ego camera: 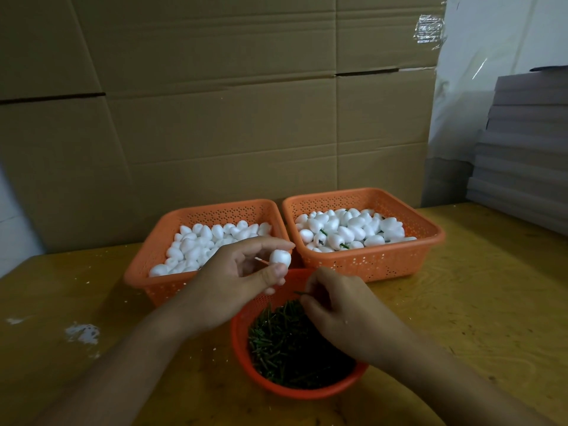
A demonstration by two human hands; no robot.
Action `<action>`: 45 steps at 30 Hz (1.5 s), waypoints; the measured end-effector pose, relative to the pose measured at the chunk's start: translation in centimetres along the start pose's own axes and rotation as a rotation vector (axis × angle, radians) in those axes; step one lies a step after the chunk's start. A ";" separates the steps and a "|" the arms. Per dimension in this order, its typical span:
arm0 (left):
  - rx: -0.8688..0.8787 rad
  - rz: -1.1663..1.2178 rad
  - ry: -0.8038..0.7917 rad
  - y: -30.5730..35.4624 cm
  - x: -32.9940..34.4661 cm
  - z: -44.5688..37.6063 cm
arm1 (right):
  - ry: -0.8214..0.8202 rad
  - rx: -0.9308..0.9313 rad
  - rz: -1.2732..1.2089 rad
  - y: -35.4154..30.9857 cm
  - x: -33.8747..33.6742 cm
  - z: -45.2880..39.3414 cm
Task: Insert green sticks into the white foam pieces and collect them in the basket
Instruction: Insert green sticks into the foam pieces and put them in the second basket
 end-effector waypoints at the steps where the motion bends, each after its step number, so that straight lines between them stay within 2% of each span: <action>1: -0.001 -0.006 -0.001 0.1 0.1 0.0 | 0.000 -0.012 -0.002 0.0 0.0 0.1; 18: 0.021 -0.033 0.002 0.5 -0.1 0.3 | -0.049 -0.055 0.051 0.1 0.1 0.5; 22: 0.009 -0.053 0.019 0.3 -0.2 0.3 | -0.018 -0.063 0.048 0.3 0.3 0.6; 31: 0.000 -0.047 0.034 0.3 -0.3 0.3 | 0.167 -0.078 -0.023 0.0 0.2 1.2; 39: 0.001 -0.025 0.020 0.1 -0.2 0.2 | 0.172 -0.040 -0.092 -0.5 0.1 1.5; 45: 0.040 -0.065 0.048 0.2 -0.3 0.2 | 0.165 -0.071 0.004 -0.1 0.3 1.3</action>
Point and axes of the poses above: each hand's wrist, its own z-axis away from the middle knuckle, its own x-axis out of the palm, y = z × x, the point moved 1 cm from there along -z, towards the middle knuckle, and after that the axes turned 7 degrees about -x, right-handed, at the moved point
